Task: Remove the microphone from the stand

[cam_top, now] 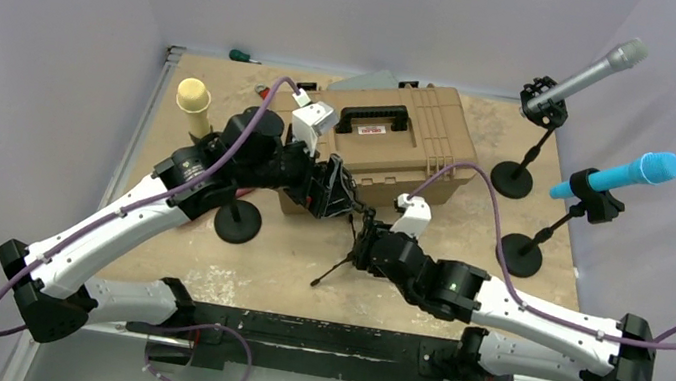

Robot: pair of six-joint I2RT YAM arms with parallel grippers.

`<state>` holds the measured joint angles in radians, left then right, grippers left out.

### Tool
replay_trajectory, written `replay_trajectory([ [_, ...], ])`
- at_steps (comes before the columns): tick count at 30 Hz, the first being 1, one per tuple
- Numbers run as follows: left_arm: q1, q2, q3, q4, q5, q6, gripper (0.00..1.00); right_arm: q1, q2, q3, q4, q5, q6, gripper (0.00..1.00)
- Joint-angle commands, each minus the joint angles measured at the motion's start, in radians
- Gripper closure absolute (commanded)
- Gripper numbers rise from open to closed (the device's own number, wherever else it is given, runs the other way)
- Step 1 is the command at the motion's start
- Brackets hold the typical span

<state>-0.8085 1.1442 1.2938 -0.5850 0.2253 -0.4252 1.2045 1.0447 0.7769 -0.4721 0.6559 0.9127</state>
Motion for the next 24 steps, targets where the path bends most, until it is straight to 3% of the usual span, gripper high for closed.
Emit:
replay_trajectory([
  [1,-0.031,-0.014,-0.003,0.070,0.138,-0.002,0.05,0.008,-0.119,-0.042,0.116,-0.105,-0.064,0.45],
  [7,-0.031,-0.010,0.008,0.064,0.138,-0.001,0.03,-0.011,-0.270,-0.110,0.109,-0.181,-0.007,0.40],
  [13,-0.031,-0.006,0.009,0.071,0.137,-0.020,0.05,-0.071,-0.381,-0.208,0.246,-0.344,0.027,0.39],
  [24,-0.031,-0.006,0.013,0.060,0.111,-0.018,0.04,-0.181,-0.461,-0.306,0.289,-0.463,0.059,0.54],
])
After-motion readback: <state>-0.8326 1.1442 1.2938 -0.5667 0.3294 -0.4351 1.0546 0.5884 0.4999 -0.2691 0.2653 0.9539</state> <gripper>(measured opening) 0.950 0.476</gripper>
